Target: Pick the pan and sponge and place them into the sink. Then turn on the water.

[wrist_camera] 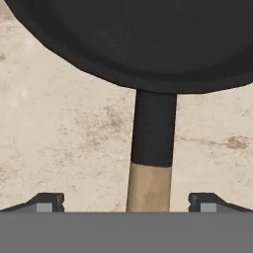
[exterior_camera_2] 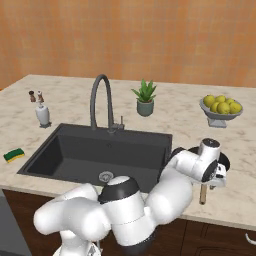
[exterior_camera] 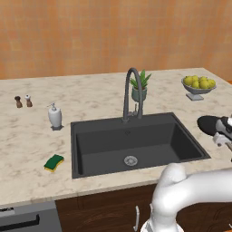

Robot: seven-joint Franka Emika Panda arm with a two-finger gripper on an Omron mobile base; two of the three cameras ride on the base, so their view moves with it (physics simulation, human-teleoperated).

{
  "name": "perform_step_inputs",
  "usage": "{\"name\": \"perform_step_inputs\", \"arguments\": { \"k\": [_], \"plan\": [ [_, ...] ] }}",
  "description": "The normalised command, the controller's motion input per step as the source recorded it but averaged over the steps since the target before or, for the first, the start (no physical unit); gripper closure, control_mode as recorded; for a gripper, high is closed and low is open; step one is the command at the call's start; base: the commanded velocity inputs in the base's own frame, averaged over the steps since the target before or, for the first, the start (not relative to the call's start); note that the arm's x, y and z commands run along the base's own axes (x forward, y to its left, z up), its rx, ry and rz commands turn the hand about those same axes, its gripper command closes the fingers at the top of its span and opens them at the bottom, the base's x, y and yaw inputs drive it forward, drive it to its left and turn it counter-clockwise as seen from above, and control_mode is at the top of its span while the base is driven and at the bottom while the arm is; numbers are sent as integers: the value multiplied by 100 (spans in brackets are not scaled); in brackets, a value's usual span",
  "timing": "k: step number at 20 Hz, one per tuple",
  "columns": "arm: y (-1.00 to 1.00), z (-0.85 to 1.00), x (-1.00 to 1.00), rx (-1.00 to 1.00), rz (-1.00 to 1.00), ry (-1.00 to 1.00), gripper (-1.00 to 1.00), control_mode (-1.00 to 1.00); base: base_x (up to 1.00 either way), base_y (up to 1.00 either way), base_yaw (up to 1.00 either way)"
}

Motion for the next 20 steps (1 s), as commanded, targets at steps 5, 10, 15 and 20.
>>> {"name": "perform_step_inputs", "arguments": {
  "k": [5,10,15,20],
  "plan": [
    [-2,-81,10,0,1,0,100,-100,0,0,0],
    [4,-77,1,0,4,-6,100,-100,0,0,0],
    [57,-53,-19,0,3,-11,100,-100,0,0,0],
    [90,29,-53,0,12,-1,100,-100,0,0,0]
  ]
}}
